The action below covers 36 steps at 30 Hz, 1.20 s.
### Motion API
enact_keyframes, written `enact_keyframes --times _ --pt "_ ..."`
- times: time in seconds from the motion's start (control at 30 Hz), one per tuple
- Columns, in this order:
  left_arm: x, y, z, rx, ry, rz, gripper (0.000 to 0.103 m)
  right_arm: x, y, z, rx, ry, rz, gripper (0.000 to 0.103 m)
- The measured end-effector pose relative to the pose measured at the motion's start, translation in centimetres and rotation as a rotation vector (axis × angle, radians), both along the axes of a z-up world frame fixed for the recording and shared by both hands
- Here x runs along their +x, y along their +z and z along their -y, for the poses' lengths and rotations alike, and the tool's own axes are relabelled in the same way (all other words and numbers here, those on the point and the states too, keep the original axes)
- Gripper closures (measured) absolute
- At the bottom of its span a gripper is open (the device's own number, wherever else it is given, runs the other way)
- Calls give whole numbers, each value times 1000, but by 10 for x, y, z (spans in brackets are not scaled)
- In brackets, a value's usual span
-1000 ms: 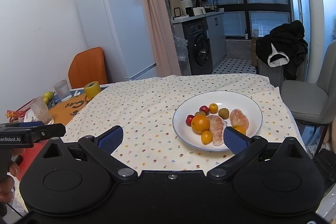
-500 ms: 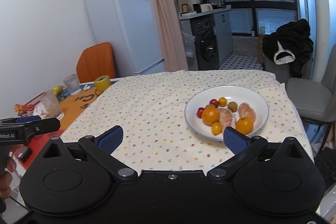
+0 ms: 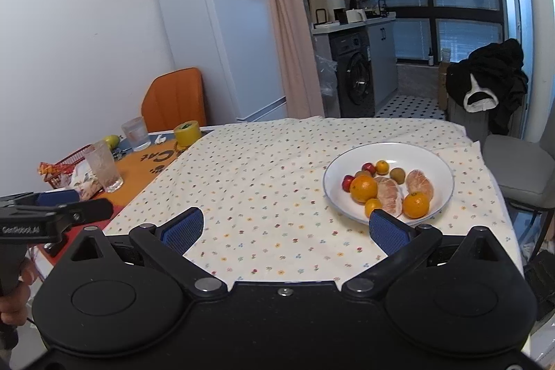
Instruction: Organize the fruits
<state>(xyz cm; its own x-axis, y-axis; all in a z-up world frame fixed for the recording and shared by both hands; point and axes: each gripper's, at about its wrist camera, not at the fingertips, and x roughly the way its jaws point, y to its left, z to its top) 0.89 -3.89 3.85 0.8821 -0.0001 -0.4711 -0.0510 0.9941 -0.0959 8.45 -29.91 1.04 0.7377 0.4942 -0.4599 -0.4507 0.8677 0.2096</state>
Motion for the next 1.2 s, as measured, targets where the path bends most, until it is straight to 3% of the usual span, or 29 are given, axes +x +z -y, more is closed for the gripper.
enact_keyframes --times 1.2 --pt "-1 -4 3 19 -14 -14 3 -1 -3 -3 -7 1 -14 0"
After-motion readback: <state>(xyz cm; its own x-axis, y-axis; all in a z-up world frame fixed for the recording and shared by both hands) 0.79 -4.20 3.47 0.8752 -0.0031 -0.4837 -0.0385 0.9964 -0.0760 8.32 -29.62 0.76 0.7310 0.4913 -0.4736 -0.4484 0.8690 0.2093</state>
